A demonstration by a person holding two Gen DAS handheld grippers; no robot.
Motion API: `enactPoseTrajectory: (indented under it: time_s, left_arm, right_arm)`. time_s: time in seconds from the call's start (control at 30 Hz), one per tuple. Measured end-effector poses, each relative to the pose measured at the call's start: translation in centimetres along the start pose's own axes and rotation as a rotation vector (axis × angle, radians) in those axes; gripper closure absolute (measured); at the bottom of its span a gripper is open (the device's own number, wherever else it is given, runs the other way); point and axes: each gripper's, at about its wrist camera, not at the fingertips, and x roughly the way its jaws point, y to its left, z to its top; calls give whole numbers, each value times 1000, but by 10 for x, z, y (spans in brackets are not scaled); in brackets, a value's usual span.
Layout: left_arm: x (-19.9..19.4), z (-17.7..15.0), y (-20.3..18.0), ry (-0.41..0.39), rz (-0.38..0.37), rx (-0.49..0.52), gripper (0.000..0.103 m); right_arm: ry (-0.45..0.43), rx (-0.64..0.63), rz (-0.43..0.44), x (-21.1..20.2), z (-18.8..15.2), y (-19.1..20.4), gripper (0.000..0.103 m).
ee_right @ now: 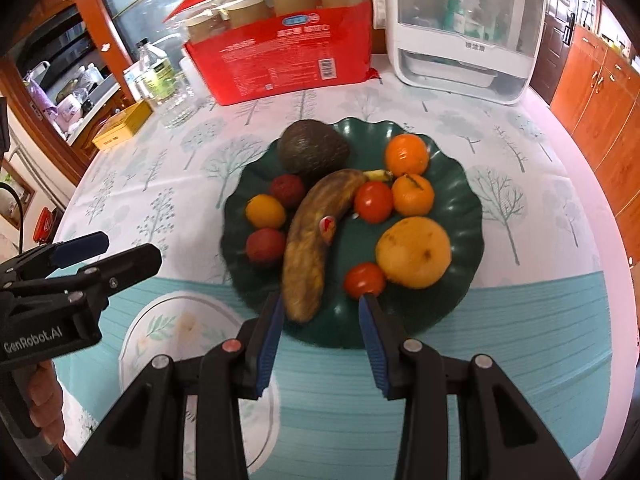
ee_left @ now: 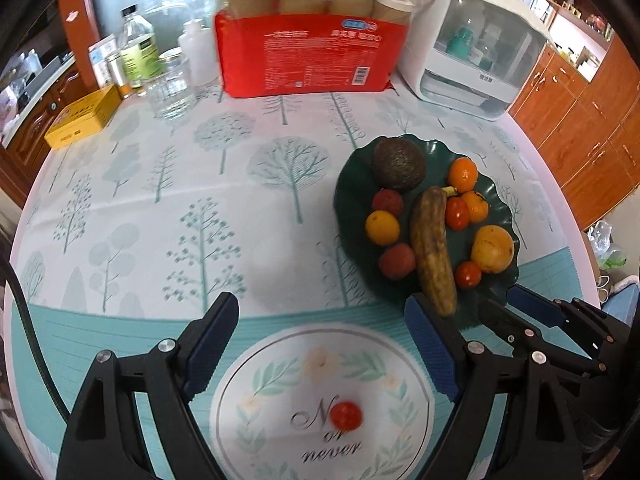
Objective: Organize fruits
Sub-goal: 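Move the right gripper back to the last red tomato on the white plate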
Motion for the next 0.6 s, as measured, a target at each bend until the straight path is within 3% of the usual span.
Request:
enactPoseTrajectory:
  time_s: [0.6]
  left_arm:
    - [-38, -60, 67, -43, 94, -32, 19]
  right_arm:
    - [23, -69, 113, -8, -40, 81, 63]
